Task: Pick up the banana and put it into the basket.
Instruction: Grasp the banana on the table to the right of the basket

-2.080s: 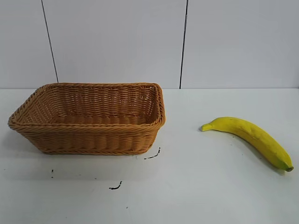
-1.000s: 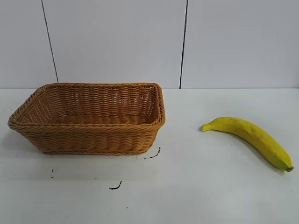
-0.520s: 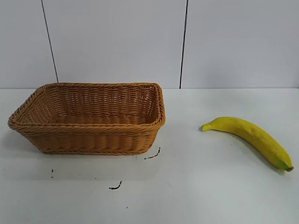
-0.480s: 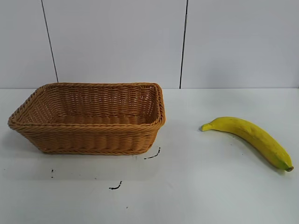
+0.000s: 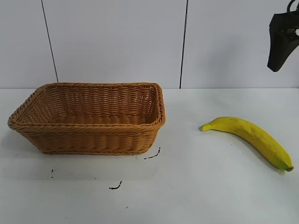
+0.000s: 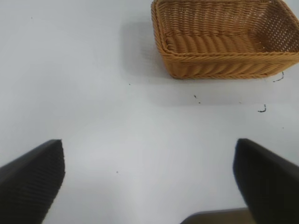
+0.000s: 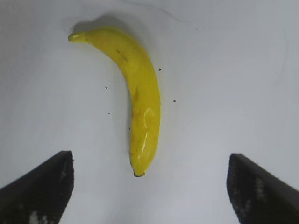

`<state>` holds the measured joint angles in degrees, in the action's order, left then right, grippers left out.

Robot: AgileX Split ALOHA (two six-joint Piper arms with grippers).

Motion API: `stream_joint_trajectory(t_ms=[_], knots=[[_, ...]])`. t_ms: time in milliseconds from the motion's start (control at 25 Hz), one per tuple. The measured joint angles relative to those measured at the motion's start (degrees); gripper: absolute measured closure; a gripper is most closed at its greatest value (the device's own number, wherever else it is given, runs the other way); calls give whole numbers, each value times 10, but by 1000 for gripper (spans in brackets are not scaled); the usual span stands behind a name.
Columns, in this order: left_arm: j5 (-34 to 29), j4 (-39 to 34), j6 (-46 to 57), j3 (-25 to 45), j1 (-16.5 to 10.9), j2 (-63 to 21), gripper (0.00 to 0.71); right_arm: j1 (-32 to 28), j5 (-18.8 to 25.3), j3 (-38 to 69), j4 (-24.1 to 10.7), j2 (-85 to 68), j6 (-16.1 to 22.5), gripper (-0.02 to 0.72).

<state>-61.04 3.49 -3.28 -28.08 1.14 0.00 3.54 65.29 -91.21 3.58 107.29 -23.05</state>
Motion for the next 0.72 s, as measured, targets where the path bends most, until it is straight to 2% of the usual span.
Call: stream_joint_trajectory(t_ms=[440, 720], knots=[[0, 0, 0, 0, 0, 0, 15, 13, -5, -1, -15, 66, -4, 71], [0, 0, 0, 0, 0, 0, 15, 13, -58, -1, -20, 147, -3, 71]])
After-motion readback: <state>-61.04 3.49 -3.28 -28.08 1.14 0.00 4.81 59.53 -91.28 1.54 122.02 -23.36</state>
